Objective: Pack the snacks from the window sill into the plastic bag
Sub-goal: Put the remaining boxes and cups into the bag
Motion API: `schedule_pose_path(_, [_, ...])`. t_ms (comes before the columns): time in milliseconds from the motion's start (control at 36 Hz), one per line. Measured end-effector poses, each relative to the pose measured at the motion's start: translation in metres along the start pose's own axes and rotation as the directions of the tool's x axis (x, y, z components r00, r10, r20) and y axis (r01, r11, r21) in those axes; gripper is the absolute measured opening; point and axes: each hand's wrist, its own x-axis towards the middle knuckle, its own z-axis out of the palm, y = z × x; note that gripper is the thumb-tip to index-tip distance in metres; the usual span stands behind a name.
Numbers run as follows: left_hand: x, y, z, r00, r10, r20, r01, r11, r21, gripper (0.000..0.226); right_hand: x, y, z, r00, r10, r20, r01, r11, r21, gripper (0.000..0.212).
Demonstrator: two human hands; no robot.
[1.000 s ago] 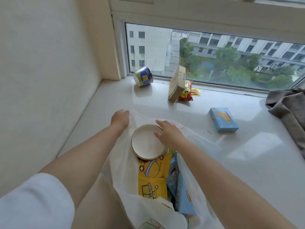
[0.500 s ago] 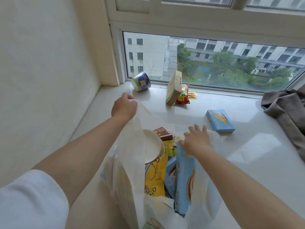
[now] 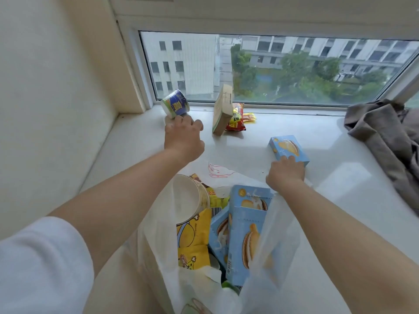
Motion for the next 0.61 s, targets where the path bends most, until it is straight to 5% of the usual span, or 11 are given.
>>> schedule_pose_path(389, [0.09, 0.068, 0.07, 0.966, 0.044, 0.254, -0.043, 0.999, -0.012, 0.045, 0.099, 0.011, 0.026, 0.995, -0.037, 0.09, 0.021, 0.986, 0.166, 0.036])
schedule_pose_path(611, [0.183, 0.088, 0.126, 0.963, 0.019, 0.267, -0.017, 1.0, -0.008, 0.045, 0.209, 0.006, 0.037, 0.987, -0.049, 0.15, 0.004, 0.958, 0.287, 0.034])
